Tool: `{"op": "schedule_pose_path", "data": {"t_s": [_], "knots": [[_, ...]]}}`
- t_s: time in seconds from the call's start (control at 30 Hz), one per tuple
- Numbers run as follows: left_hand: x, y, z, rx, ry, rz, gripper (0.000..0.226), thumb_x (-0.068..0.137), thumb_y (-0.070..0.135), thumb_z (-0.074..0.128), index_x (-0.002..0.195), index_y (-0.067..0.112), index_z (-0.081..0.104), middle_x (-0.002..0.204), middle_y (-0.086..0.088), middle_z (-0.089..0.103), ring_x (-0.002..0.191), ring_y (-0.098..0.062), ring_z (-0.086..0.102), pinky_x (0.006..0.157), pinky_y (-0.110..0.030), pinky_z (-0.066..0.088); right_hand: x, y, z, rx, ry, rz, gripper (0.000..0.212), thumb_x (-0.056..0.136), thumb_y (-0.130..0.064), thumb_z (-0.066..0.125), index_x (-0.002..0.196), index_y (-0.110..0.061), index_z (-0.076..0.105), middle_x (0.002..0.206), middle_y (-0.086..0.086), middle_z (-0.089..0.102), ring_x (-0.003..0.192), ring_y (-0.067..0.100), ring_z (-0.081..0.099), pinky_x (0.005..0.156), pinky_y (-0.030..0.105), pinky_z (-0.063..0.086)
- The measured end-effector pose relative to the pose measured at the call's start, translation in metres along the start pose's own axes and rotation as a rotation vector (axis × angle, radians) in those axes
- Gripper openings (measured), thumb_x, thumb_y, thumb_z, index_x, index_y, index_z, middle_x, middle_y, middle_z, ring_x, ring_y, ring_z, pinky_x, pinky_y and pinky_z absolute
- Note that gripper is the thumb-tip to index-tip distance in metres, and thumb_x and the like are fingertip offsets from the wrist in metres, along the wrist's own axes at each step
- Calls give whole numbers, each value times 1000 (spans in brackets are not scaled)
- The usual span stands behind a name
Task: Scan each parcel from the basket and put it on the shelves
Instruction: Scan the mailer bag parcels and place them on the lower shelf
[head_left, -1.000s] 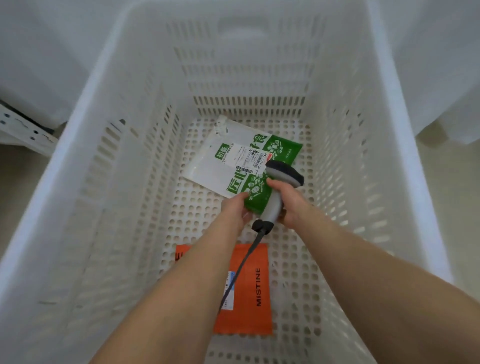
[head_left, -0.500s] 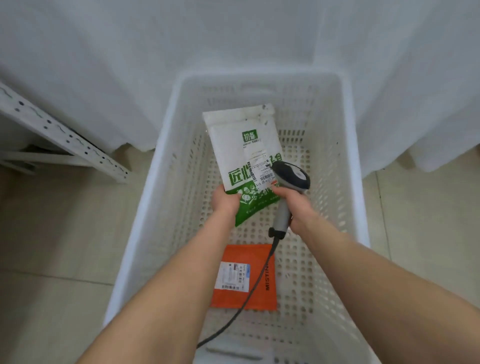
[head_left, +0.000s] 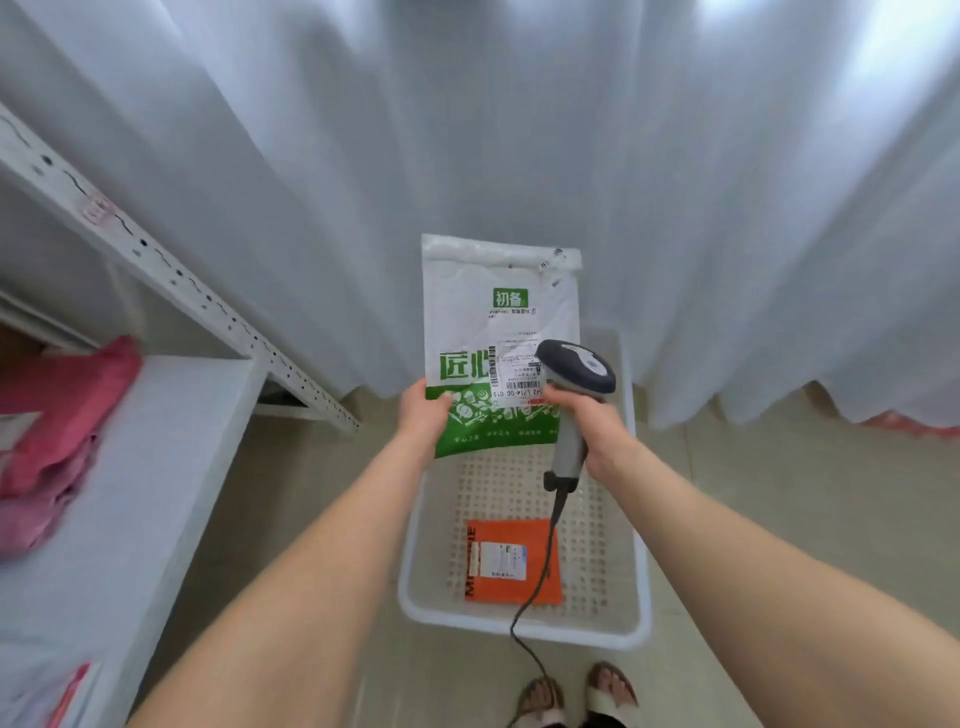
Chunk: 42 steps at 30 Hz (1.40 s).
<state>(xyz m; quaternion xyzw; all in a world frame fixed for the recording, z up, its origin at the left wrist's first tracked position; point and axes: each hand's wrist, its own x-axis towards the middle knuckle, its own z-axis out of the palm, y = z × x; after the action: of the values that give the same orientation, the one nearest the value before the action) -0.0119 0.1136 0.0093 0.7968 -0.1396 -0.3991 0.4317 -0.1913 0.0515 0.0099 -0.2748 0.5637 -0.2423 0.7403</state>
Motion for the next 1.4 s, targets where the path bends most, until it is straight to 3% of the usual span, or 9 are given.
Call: {"op": "schedule_pose_path", "data": {"t_s": [0.13,0.3,0.4,0.57,0.77,0.9,1.17,1.33,1.4], "knots": [[-56,53,-48,23,-66,-14,16,97,9,51,110,17,57,108,-6,66,94,-23,65,85,-39,54,-71,-48,13,53,-51,-34,35,81,-6,73,115,-5,67,110,17,71,102,36,68,92,51,53],[-117,96,-102,24,-185,1,21,96,4,51,114,13,58,114,-12,66,100,-28,65,89,-46,53,-145,-83,21,61,-124,-120,14,81,-4,72,91,-12,68,81,8,76,71,23,73,69,39,58],[-158,108,-132,-45,-184,32,19,93,4,56,109,13,59,109,-13,68,88,-23,67,73,-38,55,-188,-87,22,36,-152,-156,16,80,-3,72,92,-12,68,83,9,76,73,25,72,69,39,57],[-240,117,-168,-34,-241,-35,36,75,6,76,109,9,65,98,-10,74,91,-27,70,81,-41,55,-260,-81,18,45,-184,-222,18,79,0,72,92,-11,67,76,8,75,66,23,73,63,36,57],[-310,114,-184,-72,-42,-29,29,77,-1,74,104,4,65,99,-13,71,77,-24,68,65,-35,54,-330,-74,18,10,-242,-201,19,81,-3,71,97,-10,64,72,4,75,63,20,73,59,32,54],[-334,108,-191,-142,48,14,33,80,0,72,112,2,64,107,-16,70,81,-25,67,70,-35,54,-362,-74,20,-47,-320,-204,23,81,-3,70,102,-9,63,75,5,76,64,19,74,61,33,54],[-364,111,-218,-119,-36,-78,33,79,0,73,110,2,64,102,-17,70,78,-27,68,61,-35,54,-396,-71,30,-12,-277,-244,16,82,0,70,94,-9,63,79,9,74,66,23,72,60,35,56],[-357,108,-233,-186,78,-29,33,82,-3,69,114,-1,62,110,-20,68,97,-33,67,78,-43,55,-411,-63,48,-13,-309,-243,18,83,2,68,98,-5,63,76,9,75,64,23,73,55,33,57],[-352,106,-241,-192,125,10,30,82,-3,70,111,0,63,110,-18,68,96,-32,67,81,-42,55,-414,-59,57,-28,-297,-252,20,83,1,69,101,-5,63,82,11,75,71,26,74,63,38,60]]}}
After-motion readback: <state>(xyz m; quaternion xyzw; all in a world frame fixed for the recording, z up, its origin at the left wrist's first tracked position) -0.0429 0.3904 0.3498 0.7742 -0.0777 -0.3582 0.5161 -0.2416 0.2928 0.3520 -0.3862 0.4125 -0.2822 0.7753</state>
